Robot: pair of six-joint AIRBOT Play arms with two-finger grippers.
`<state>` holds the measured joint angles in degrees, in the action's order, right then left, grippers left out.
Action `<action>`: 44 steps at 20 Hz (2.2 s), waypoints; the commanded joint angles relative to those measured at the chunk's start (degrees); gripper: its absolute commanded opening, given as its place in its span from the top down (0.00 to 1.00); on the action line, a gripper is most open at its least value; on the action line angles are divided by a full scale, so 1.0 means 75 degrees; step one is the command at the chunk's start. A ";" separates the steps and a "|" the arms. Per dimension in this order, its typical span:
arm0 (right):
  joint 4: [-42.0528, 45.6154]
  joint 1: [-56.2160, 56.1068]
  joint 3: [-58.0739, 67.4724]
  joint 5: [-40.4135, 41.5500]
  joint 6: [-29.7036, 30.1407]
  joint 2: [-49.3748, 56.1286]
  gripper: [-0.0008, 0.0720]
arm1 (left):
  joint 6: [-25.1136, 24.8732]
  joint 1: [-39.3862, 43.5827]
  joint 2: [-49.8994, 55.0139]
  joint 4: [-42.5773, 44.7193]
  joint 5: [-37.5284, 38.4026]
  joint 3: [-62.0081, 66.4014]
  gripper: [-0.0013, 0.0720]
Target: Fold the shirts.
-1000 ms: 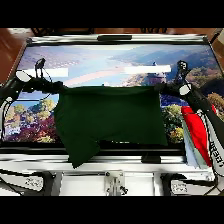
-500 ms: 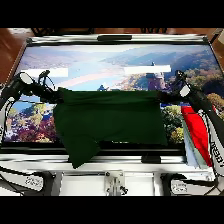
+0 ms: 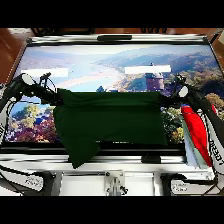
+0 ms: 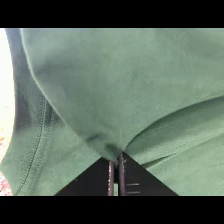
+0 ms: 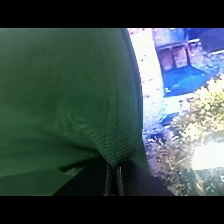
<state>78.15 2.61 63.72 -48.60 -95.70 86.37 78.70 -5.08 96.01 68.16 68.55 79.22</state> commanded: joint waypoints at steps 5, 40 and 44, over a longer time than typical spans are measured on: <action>0.0399 0.0026 0.0152 -0.0828 0.0050 -0.0265 0.29 | 0.0149 -0.0102 -0.0006 -0.0073 0.1003 0.0189 0.38; 0.0901 0.2938 -0.2087 -0.3605 0.1244 -0.4348 0.29 | -0.0195 -0.0070 -0.4237 -0.1501 -0.0729 -0.6685 0.49; 0.0440 0.2938 -0.2597 -0.4115 0.1818 -0.4223 0.29 | -0.0207 0.0108 -0.4234 -0.1498 -0.0734 -0.6682 0.93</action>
<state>84.03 24.67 46.70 -76.42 -85.36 54.04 76.55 -5.34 64.25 56.88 63.79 29.10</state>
